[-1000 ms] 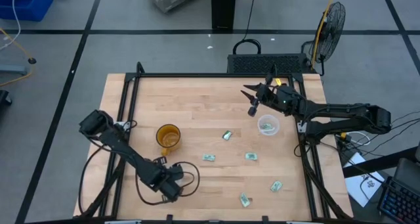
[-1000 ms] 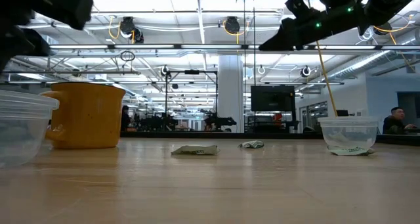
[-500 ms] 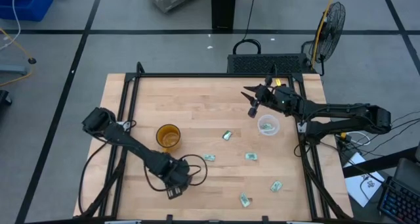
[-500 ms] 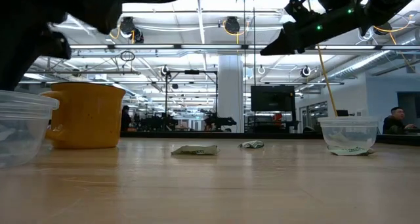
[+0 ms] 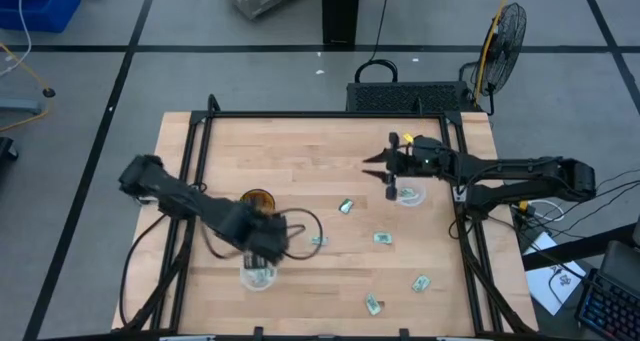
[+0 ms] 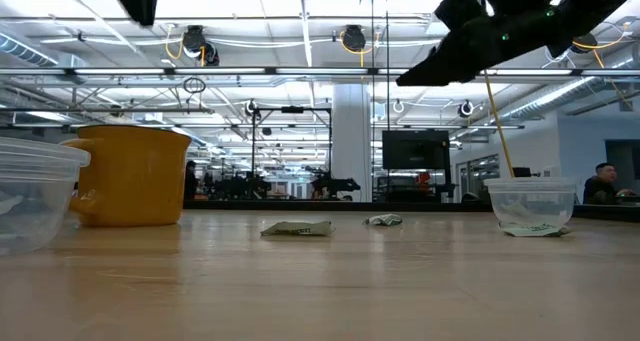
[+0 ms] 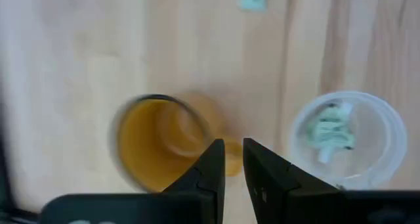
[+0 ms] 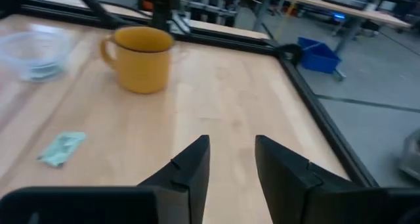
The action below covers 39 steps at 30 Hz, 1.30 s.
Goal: Pick and place Stevia / Truvia into bins
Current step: Put the truvia packet into the top transparent container
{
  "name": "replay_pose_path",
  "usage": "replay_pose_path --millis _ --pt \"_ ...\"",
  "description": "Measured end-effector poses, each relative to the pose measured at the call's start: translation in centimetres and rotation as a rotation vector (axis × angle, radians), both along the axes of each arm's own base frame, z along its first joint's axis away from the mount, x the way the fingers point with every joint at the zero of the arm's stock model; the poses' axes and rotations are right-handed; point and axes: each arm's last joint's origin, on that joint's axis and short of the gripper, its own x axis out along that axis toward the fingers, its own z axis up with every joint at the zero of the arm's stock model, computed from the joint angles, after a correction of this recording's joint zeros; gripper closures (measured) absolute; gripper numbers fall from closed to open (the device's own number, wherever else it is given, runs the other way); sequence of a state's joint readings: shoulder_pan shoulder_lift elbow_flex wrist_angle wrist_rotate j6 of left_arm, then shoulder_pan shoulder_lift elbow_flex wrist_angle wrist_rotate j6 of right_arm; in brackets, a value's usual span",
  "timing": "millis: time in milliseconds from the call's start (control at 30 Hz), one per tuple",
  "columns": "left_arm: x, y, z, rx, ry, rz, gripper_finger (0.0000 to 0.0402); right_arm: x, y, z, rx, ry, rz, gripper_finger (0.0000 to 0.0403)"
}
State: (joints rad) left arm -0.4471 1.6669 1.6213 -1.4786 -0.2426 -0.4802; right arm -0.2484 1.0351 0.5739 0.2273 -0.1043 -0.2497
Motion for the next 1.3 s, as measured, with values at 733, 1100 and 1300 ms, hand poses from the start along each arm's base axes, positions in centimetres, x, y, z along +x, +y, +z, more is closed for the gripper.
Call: replay_pose_path --millis 733,1100,1300 --pt "-10.3 8.2 10.8 0.266 -0.697 0.378 0.0395 7.4 4.4 -7.0 0.011 0.439 0.181 0.0226" --pt "-9.7 9.3 10.6 0.312 -0.663 0.409 0.0372 7.6 5.2 -10.8 0.029 0.577 0.203 0.0239" --pt "-9.6 9.9 10.6 0.326 -0.654 0.439 0.0371 8.6 5.2 -12.0 -0.022 0.540 0.168 0.0243"
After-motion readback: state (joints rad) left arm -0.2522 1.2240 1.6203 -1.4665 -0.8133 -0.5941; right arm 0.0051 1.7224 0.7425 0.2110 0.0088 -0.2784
